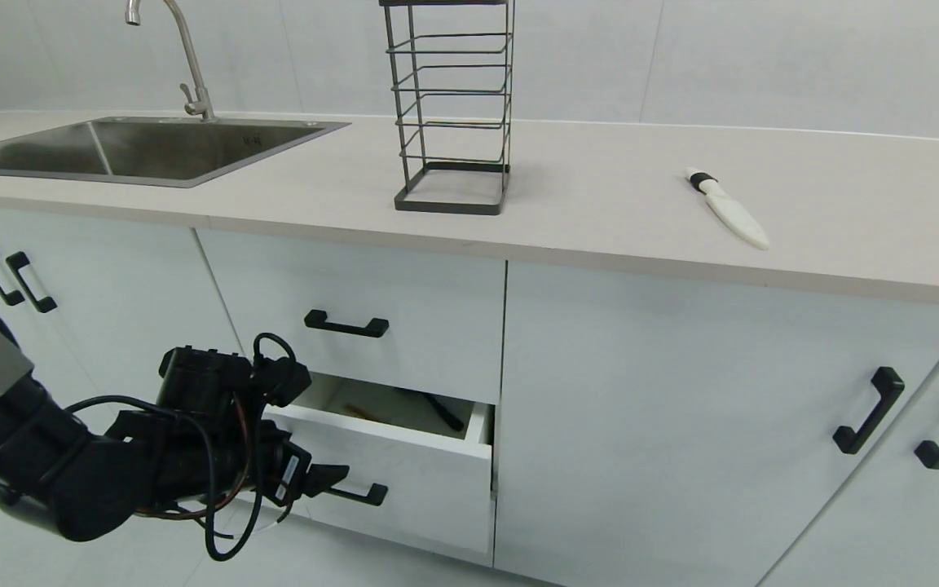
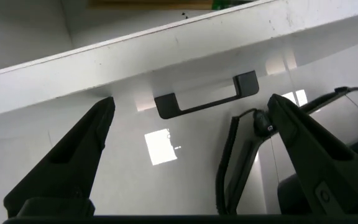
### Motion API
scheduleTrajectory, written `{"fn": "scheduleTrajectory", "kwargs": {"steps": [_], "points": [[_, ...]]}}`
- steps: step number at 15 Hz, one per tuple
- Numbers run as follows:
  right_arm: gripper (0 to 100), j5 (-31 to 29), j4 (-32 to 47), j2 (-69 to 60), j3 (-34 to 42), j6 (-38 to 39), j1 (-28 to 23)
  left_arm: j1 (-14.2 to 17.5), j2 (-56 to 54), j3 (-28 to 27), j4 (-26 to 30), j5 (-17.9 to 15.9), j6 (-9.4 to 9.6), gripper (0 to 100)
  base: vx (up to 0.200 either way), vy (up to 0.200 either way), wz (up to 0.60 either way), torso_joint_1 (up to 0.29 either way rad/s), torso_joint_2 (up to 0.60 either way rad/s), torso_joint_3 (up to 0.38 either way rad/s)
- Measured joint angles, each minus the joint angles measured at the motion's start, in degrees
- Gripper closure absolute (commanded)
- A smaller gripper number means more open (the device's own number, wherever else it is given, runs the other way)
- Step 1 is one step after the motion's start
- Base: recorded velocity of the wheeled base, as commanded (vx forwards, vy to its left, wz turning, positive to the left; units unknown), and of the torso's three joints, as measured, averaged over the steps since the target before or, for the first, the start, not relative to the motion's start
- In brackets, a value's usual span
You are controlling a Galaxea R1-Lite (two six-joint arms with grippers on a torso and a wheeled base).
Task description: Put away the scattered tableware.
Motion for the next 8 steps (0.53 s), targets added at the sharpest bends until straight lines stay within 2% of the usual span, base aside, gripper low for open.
{"fn": "scheduleTrajectory", "kwargs": {"steps": [8], "points": [[0,0.0,0.0,0.0,0.0,0.0,0.0,0.0,5.3,-8.2,-0.1,0.0,-0.15,0,0.0,0.0,0.0,0.0,0.0,0.0]]}}
